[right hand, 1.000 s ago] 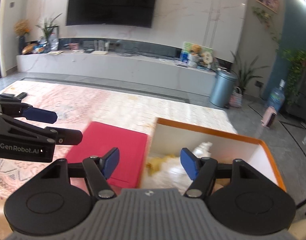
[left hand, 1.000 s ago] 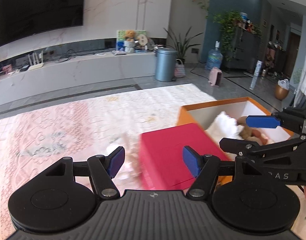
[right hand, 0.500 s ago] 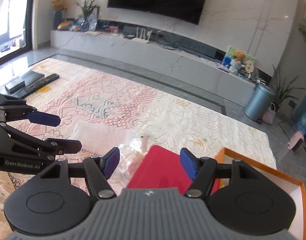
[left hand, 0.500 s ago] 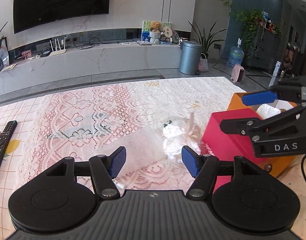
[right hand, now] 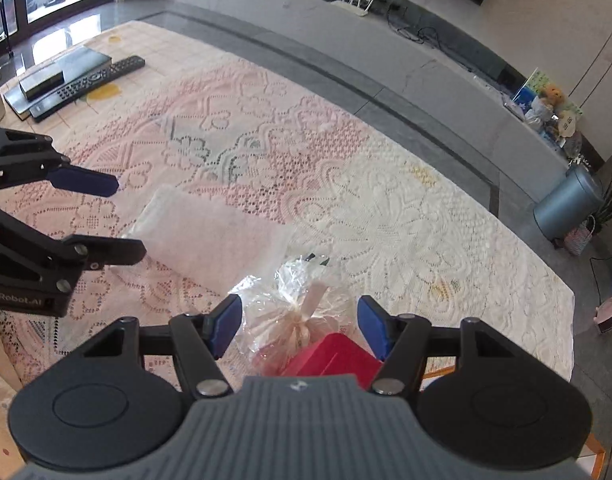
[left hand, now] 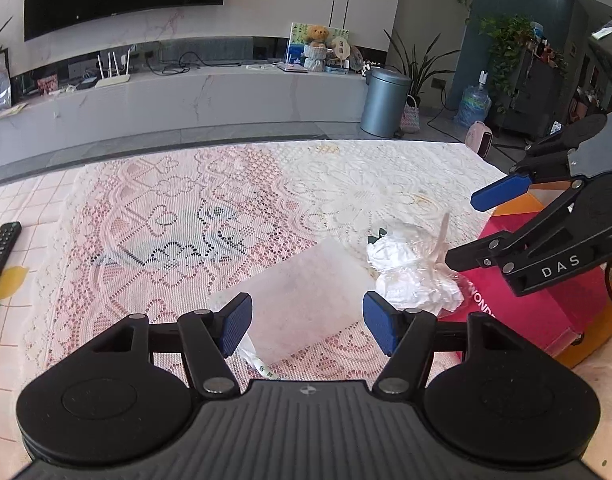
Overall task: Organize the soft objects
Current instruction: 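Move both tools back over the clear plastic bag and white foam sheet, then grasp the white foam sheet with the left tool while the right tool grasps the clear plastic bag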
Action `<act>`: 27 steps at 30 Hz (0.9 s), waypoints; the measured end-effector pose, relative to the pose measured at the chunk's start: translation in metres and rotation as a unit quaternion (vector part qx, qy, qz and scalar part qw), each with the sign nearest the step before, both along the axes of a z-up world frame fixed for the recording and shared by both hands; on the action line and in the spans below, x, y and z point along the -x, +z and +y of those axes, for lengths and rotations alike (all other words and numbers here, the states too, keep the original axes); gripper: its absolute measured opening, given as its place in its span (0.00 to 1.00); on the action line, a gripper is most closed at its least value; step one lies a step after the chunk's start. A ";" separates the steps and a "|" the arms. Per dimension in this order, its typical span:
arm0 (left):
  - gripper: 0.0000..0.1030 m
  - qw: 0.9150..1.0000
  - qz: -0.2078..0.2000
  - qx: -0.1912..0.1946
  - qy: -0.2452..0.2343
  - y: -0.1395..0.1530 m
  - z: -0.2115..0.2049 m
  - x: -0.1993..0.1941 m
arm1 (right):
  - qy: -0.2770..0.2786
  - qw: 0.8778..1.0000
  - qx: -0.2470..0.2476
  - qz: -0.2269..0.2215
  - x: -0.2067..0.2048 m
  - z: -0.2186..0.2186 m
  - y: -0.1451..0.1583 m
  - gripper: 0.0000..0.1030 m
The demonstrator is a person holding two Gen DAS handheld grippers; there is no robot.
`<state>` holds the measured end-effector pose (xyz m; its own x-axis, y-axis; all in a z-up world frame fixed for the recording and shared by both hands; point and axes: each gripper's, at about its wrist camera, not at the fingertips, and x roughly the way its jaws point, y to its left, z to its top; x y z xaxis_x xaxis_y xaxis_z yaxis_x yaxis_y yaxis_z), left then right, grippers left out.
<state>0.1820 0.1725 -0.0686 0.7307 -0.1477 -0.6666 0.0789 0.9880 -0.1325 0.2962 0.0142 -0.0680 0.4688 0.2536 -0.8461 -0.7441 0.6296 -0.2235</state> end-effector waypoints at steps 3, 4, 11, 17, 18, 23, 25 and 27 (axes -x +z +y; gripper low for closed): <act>0.73 1.000 0.009 -0.006 -0.010 -0.007 -0.002 -0.005 | 0.001 1.000 0.022 0.017 -0.016 0.003 -0.010 0.61; 0.73 1.000 0.010 -0.009 -0.013 -0.009 -0.003 -0.007 | 0.001 0.999 0.026 0.019 -0.021 0.005 -0.013 0.62; 0.73 0.999 0.025 -0.031 -0.014 -0.022 0.001 -0.020 | 0.047 0.996 0.024 0.066 -0.033 0.028 -0.022 0.72; 0.79 0.999 0.038 -0.030 0.002 -0.034 0.016 -0.025 | 0.084 0.991 0.085 0.064 -0.026 0.052 -0.045 0.71; 0.79 0.999 0.039 -0.030 0.003 -0.036 0.018 -0.027 | 0.083 0.990 0.087 0.068 -0.027 0.052 -0.047 0.63; 0.80 0.998 0.053 -0.007 0.015 -0.049 0.025 -0.037 | 0.072 0.990 0.088 0.083 -0.031 0.051 -0.051 0.64; 0.80 0.998 0.055 0.000 0.021 -0.054 0.026 -0.038 | 0.072 0.989 0.094 0.085 -0.031 0.053 -0.054 0.70; 0.80 0.998 0.060 0.015 0.023 -0.058 0.026 -0.040 | 0.073 0.990 0.093 0.082 -0.029 0.054 -0.056 0.70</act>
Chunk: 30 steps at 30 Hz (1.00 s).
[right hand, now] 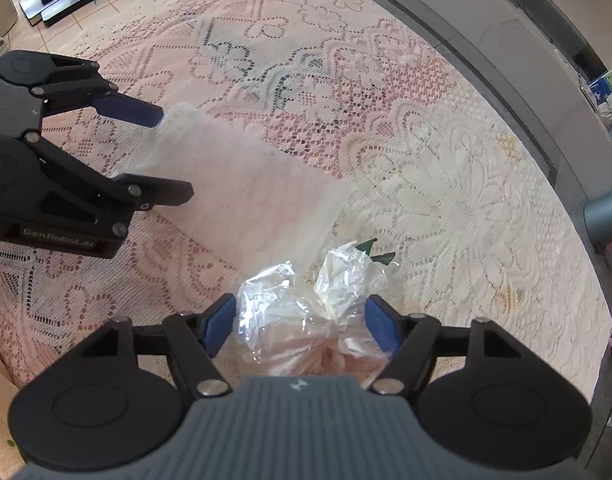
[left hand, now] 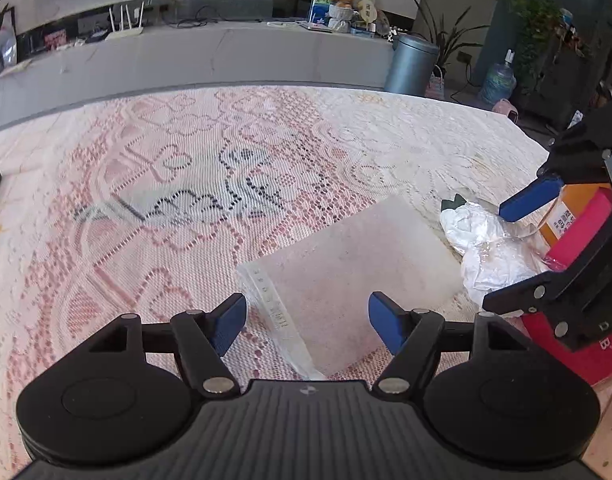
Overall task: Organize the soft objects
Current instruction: 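Grasp the white foam sheet with the left tool while the right tool grasps the clear plastic bag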
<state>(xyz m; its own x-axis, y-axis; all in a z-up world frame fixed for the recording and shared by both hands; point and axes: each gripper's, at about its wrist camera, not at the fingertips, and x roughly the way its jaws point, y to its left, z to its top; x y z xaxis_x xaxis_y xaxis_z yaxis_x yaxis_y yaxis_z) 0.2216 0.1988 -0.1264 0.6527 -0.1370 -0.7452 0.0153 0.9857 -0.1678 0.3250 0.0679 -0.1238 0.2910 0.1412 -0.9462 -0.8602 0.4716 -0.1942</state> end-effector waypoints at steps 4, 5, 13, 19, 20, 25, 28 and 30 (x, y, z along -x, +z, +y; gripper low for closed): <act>0.75 1.000 -0.007 0.008 -0.006 -0.002 -0.010 0.000 | 0.003 1.000 0.003 -0.010 0.002 0.002 -0.002 0.66; 0.64 1.000 -0.010 0.001 -0.009 -0.002 -0.014 0.000 | 0.005 1.000 0.006 -0.016 0.003 0.002 -0.003 0.64; 0.04 0.999 -0.020 -0.032 -0.013 0.000 -0.030 0.006 | 0.003 0.999 0.003 -0.037 0.009 0.000 0.001 0.54; 0.03 0.998 -0.045 -0.039 -0.006 0.017 -0.040 0.023 | 0.003 0.998 -0.004 -0.059 0.017 -0.002 0.008 0.38; 0.03 0.998 -0.049 -0.039 -0.003 0.020 -0.041 0.026 | 0.001 0.998 -0.006 -0.057 0.017 -0.003 0.009 0.37; 0.03 0.998 -0.053 -0.042 0.005 0.034 -0.046 0.036 | -0.020 0.997 -0.025 -0.066 0.020 -0.009 0.019 0.36; 0.03 0.997 -0.053 -0.046 0.012 0.042 -0.048 0.041 | -0.034 0.995 -0.057 -0.068 0.025 -0.013 0.035 0.36; 0.03 0.997 -0.050 -0.047 0.022 0.047 -0.048 0.044 | -0.038 0.994 -0.075 -0.076 0.032 -0.015 0.043 0.36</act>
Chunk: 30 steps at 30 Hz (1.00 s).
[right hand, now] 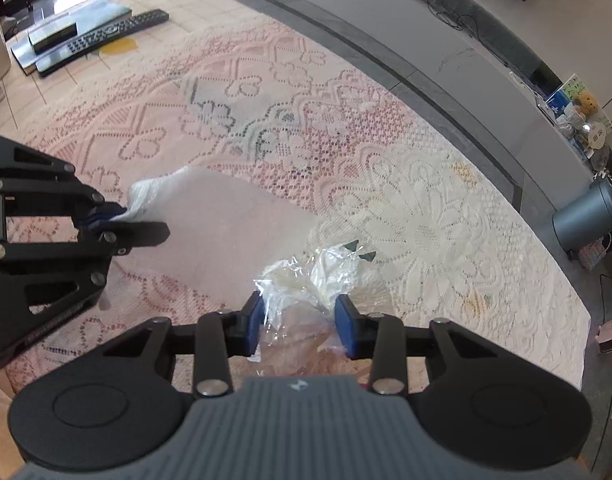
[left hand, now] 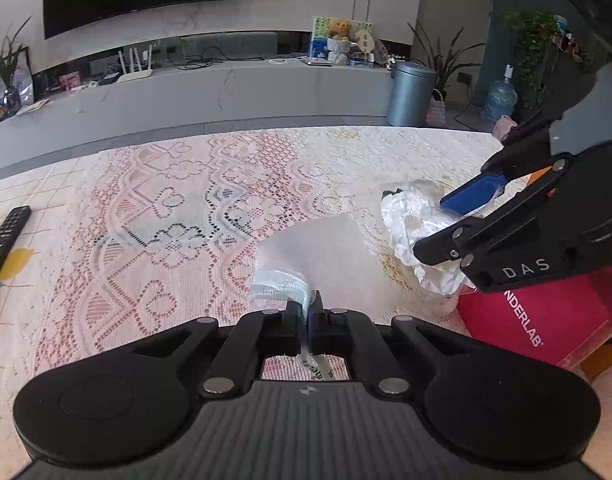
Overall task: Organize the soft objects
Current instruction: 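Grasp the white foam sheet with the left tool while the right tool grasps the clear plastic bag, then lift and carry the foam sheet with the left tool while the right tool carries the bag to the box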
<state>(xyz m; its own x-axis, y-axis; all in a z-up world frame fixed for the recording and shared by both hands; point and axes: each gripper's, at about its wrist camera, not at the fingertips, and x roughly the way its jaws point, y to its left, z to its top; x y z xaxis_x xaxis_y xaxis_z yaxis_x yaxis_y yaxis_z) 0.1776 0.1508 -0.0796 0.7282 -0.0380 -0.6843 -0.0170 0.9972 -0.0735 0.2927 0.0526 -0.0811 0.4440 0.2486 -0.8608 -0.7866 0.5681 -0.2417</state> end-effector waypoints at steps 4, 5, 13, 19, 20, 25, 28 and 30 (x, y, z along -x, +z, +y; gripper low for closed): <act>0.02 1.000 -0.010 -0.004 0.012 0.010 -0.001 0.013 | -0.003 0.999 -0.030 -0.020 0.019 -0.005 0.010 0.36; 0.02 1.000 -0.012 -0.005 0.016 0.013 -0.002 0.016 | 0.001 0.999 -0.039 -0.023 0.024 -0.007 0.012 0.36; 0.02 0.998 -0.039 0.015 0.036 0.044 -0.009 0.045 | -0.010 0.994 -0.104 -0.036 0.057 -0.027 0.041 0.36; 0.02 0.998 -0.055 0.021 0.039 0.063 -0.024 0.065 | -0.029 0.987 -0.152 -0.052 0.082 -0.061 0.068 0.36; 0.02 0.997 -0.058 0.021 0.037 0.065 -0.027 0.068 | -0.031 0.985 -0.159 -0.057 0.087 -0.068 0.072 0.36; 0.02 0.997 -0.078 0.021 0.020 0.083 -0.049 0.080 | -0.043 0.979 -0.182 -0.083 0.110 -0.104 0.094 0.36; 0.02 0.996 -0.092 0.023 0.005 0.095 -0.062 0.084 | -0.055 0.977 -0.180 -0.099 0.119 -0.126 0.103 0.36; 0.02 0.995 -0.100 0.024 -0.006 0.102 -0.072 0.085 | -0.065 0.977 -0.173 -0.104 0.122 -0.141 0.106 0.36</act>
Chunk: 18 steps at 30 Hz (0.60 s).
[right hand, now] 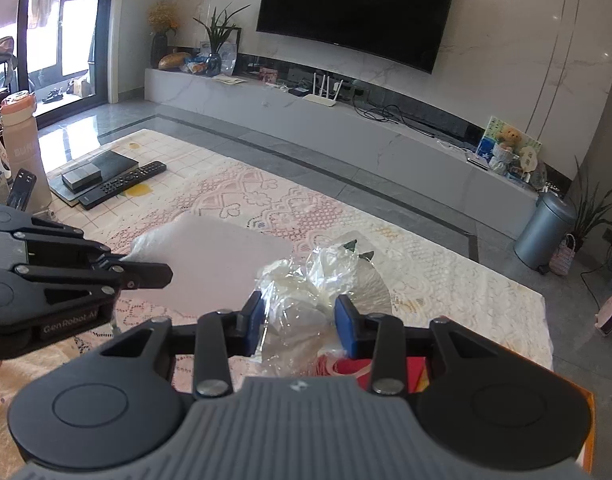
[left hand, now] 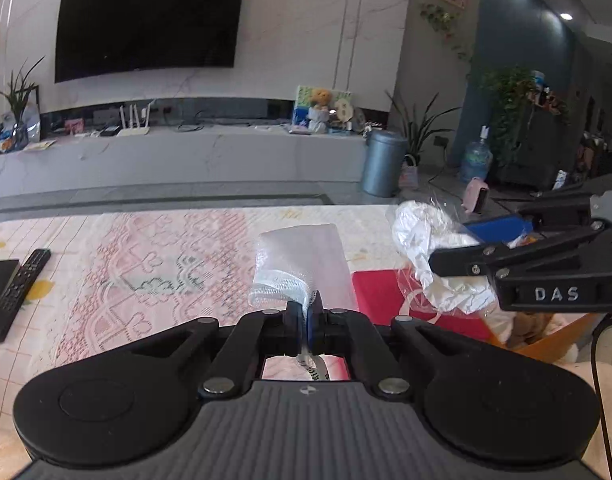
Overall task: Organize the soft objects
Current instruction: 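Lift and carry the foam sheet with the left tool while the right tool carries the bag to the box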
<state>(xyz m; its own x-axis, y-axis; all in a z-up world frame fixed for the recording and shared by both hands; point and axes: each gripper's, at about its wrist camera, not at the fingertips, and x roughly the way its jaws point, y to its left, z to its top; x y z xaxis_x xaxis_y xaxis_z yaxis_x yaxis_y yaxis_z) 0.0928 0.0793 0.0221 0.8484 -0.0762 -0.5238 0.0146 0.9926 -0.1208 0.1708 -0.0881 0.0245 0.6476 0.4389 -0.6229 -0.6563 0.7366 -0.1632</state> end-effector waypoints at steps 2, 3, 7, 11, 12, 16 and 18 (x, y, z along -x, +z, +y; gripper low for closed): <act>0.02 1.000 -0.008 -0.002 -0.011 0.005 -0.010 0.000 | -0.014 1.000 0.008 -0.003 0.002 -0.015 0.000 0.36; 0.02 1.000 -0.011 -0.003 -0.017 0.007 -0.016 0.000 | -0.022 1.000 0.012 -0.005 0.002 -0.025 0.000 0.36; 0.02 0.999 -0.020 -0.003 -0.044 0.012 -0.038 -0.005 | -0.053 0.998 0.025 -0.010 0.002 -0.057 -0.002 0.36; 0.02 0.997 -0.019 -0.003 -0.081 0.017 -0.066 -0.019 | -0.088 0.995 0.036 -0.009 -0.003 -0.088 -0.003 0.36; 0.02 0.996 -0.018 -0.002 -0.090 0.018 -0.073 -0.023 | -0.096 0.995 0.039 -0.006 -0.005 -0.095 -0.004 0.36; 0.02 0.992 -0.014 0.003 -0.125 0.020 -0.100 -0.041 | -0.123 0.991 0.048 0.001 -0.012 -0.122 -0.006 0.36; 0.02 0.990 -0.010 0.006 -0.139 0.021 -0.113 -0.052 | -0.135 0.989 0.055 0.003 -0.017 -0.132 -0.007 0.36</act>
